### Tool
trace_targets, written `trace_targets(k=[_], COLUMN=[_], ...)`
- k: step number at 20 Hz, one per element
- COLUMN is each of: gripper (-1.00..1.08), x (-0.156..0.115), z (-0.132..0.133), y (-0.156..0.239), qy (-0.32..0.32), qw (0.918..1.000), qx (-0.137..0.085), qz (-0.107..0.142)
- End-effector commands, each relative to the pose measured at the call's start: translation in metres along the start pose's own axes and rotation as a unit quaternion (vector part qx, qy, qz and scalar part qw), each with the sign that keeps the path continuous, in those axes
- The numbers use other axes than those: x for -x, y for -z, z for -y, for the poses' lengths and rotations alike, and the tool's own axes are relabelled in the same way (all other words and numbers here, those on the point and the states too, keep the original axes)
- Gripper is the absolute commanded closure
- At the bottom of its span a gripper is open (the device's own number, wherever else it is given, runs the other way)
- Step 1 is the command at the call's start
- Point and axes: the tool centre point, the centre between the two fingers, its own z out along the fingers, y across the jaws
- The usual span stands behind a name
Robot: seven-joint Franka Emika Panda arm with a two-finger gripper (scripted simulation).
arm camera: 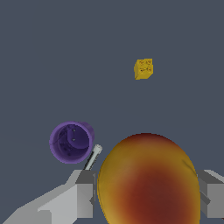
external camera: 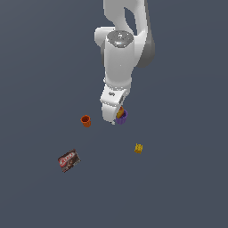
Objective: Pick up a designated object from a clutter of objects.
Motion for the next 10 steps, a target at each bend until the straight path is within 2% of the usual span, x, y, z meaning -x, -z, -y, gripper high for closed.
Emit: trace_targets(k=[1, 10], gripper=[1.08, 1.08], x=[0.000, 0.001], z=[0.008, 0.036], y=[0.026, 0.118], qy=[0.000, 0.000], qw=[1.0000, 1.0000], qx=[0.000, 0.000], qz=[-0.001, -0.001])
